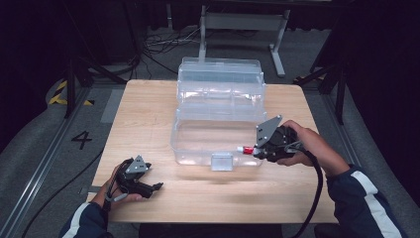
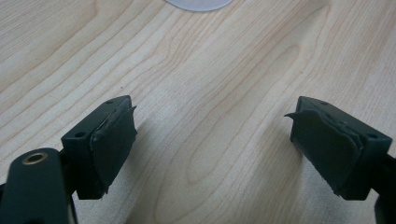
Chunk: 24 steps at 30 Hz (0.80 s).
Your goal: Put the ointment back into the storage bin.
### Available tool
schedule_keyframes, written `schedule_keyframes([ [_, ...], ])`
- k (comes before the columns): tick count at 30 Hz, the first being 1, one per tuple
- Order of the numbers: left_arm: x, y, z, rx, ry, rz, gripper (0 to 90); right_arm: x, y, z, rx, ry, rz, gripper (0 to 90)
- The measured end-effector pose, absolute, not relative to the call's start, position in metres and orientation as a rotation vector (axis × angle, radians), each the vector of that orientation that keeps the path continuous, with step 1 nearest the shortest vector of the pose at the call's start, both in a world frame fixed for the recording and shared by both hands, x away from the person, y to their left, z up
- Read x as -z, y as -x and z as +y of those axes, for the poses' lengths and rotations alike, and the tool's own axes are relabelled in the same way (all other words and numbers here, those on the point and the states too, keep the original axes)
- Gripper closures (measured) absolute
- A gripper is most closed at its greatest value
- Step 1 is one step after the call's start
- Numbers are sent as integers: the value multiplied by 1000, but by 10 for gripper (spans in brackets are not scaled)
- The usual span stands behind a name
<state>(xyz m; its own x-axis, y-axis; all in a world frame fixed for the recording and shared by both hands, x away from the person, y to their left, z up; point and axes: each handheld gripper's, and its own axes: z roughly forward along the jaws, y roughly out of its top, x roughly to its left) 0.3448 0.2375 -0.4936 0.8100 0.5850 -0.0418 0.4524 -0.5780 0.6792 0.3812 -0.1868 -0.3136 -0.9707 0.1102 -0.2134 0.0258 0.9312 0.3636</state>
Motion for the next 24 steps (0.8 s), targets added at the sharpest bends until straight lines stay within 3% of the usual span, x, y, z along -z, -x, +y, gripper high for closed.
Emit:
schedule_keyframes([
  [24, 494, -345, 238, -240, -2283, 756, 143, 312, -431, -156, -484, -127, 2860, 705],
])
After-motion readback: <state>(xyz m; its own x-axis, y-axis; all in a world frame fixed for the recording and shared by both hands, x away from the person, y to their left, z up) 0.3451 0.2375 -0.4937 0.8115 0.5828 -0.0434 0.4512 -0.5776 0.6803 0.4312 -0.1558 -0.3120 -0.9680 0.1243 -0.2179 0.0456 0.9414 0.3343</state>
